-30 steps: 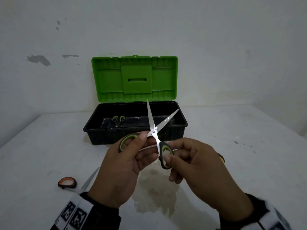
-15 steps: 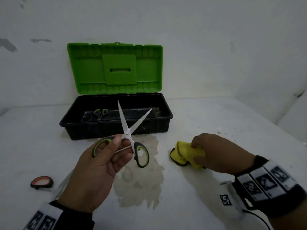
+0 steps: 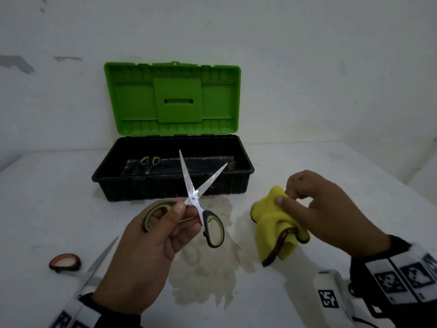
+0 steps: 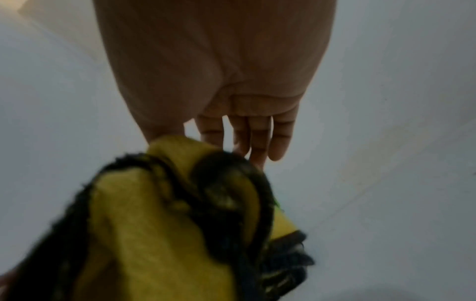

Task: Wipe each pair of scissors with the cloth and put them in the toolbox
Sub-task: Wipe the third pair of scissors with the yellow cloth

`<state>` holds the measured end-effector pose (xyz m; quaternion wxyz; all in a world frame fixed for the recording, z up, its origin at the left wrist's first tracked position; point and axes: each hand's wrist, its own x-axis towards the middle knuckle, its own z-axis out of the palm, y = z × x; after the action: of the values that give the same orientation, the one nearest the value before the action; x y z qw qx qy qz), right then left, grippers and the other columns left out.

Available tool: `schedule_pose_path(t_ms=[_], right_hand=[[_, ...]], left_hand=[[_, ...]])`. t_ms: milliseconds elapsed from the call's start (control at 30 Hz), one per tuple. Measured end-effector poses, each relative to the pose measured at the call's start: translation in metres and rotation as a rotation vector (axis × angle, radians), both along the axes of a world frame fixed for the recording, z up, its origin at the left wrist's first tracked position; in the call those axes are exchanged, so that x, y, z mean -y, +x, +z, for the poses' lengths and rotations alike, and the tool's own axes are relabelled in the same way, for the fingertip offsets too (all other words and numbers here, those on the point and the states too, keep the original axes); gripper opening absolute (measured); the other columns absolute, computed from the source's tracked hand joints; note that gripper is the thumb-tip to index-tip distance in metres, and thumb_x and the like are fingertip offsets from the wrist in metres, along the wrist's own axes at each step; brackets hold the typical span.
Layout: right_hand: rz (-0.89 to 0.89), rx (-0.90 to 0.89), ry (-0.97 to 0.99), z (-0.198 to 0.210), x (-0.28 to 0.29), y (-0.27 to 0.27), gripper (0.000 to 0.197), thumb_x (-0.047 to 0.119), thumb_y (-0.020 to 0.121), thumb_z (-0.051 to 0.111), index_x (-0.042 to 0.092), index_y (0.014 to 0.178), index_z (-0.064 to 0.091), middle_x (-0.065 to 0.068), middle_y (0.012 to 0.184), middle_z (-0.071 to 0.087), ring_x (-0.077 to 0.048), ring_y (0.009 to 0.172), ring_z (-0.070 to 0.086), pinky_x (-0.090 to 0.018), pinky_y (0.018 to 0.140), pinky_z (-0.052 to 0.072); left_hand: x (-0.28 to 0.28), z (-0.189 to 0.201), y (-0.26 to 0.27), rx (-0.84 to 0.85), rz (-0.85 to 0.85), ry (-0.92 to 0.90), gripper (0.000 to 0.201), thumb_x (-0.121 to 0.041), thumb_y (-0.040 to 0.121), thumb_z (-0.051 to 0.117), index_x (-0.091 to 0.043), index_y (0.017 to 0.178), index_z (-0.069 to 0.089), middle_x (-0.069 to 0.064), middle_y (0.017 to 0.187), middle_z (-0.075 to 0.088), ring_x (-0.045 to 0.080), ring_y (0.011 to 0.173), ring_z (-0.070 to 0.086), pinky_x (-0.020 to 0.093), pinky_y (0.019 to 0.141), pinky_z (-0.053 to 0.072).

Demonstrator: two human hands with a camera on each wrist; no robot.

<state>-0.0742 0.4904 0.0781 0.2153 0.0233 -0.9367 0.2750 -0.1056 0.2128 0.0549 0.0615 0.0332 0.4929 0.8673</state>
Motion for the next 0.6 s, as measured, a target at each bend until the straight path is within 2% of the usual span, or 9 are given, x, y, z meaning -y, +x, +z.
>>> schedule_pose_path(t_ms=[67, 167, 200, 267, 333, 433, 500, 600], right_hand=[[0.012, -0.114, -0.147, 0.006, 0.006, 0.004, 0.027, 0.021, 0.083, 0.074, 0.017, 0.064, 0.056, 0.009, 0.095, 0.065, -0.007, 0.086, 0.061, -0.01, 0.063, 0.039], [0.12, -0.222, -0.292, 0.014, 0.02, 0.007, 0.027, 0.026, 0.08, 0.071, 0.017, 0.061, 0.053, 0.009, 0.107, 0.069, -0.01, 0.104, 0.065, -0.019, 0.081, 0.047], [0.167, -0.248, -0.329, 0.017, 0.025, 0.008, 0.027, 0.029, 0.079, 0.069, 0.02, 0.061, 0.052, 0.007, 0.107, 0.071, -0.013, 0.104, 0.067, -0.024, 0.081, 0.05], [0.204, -0.289, -0.339, 0.022, 0.038, 0.009, 0.025, 0.035, 0.078, 0.068, 0.022, 0.063, 0.053, 0.003, 0.097, 0.073, -0.016, 0.091, 0.07, -0.031, 0.071, 0.053], [0.194, -0.327, -0.246, 0.029, 0.054, 0.011, 0.025, 0.04, 0.078, 0.07, 0.022, 0.068, 0.058, 0.006, 0.088, 0.072, -0.015, 0.078, 0.068, -0.029, 0.064, 0.052], [0.258, -0.358, -0.068, 0.04, 0.074, 0.012, 0.024, 0.042, 0.082, 0.069, 0.02, 0.075, 0.063, 0.008, 0.084, 0.07, -0.015, 0.068, 0.063, -0.025, 0.058, 0.049], [0.285, -0.378, 0.06, 0.043, 0.085, 0.01, 0.024, 0.04, 0.085, 0.066, 0.017, 0.079, 0.066, 0.002, 0.087, 0.069, -0.014, 0.072, 0.06, -0.022, 0.064, 0.046], [0.262, -0.404, 0.185, 0.042, 0.099, 0.008, 0.023, 0.04, 0.086, 0.061, 0.018, 0.087, 0.068, 0.002, 0.098, 0.069, -0.01, 0.083, 0.056, -0.016, 0.076, 0.043]], left_hand=[[0.001, 0.003, 0.0, -0.019, 0.008, 0.002, 0.022, -0.021, 0.069, 0.068, -0.007, 0.083, 0.077, 0.019, 0.086, 0.074, 0.023, 0.075, 0.074, 0.026, 0.066, 0.059], [0.0, 0.009, 0.001, -0.046, 0.0, 0.009, 0.024, -0.021, 0.071, 0.067, -0.005, 0.087, 0.075, 0.02, 0.087, 0.074, 0.024, 0.077, 0.074, 0.026, 0.067, 0.059], [0.0, 0.011, 0.002, -0.051, -0.008, 0.01, 0.023, -0.021, 0.072, 0.066, -0.005, 0.087, 0.075, 0.02, 0.087, 0.074, 0.024, 0.076, 0.074, 0.026, 0.067, 0.059], [0.0, 0.015, 0.003, -0.056, -0.02, 0.002, 0.021, -0.017, 0.076, 0.063, -0.004, 0.087, 0.075, 0.021, 0.087, 0.074, 0.025, 0.076, 0.074, 0.026, 0.066, 0.059], [-0.001, 0.017, 0.005, -0.072, -0.024, -0.018, 0.019, -0.015, 0.076, 0.061, -0.005, 0.086, 0.075, 0.022, 0.086, 0.074, 0.025, 0.075, 0.074, 0.026, 0.066, 0.059], [0.0, 0.019, 0.009, -0.099, -0.026, -0.05, 0.021, -0.015, 0.076, 0.062, -0.003, 0.089, 0.074, 0.023, 0.086, 0.074, 0.026, 0.076, 0.074, 0.027, 0.067, 0.059], [0.0, 0.021, 0.011, -0.114, -0.023, -0.07, 0.022, -0.016, 0.076, 0.062, -0.004, 0.09, 0.073, 0.023, 0.087, 0.074, 0.028, 0.078, 0.074, 0.028, 0.068, 0.059], [0.002, 0.024, 0.013, -0.127, -0.013, -0.079, 0.019, -0.018, 0.075, 0.062, -0.01, 0.085, 0.076, 0.022, 0.087, 0.074, 0.029, 0.08, 0.075, 0.03, 0.07, 0.06]])
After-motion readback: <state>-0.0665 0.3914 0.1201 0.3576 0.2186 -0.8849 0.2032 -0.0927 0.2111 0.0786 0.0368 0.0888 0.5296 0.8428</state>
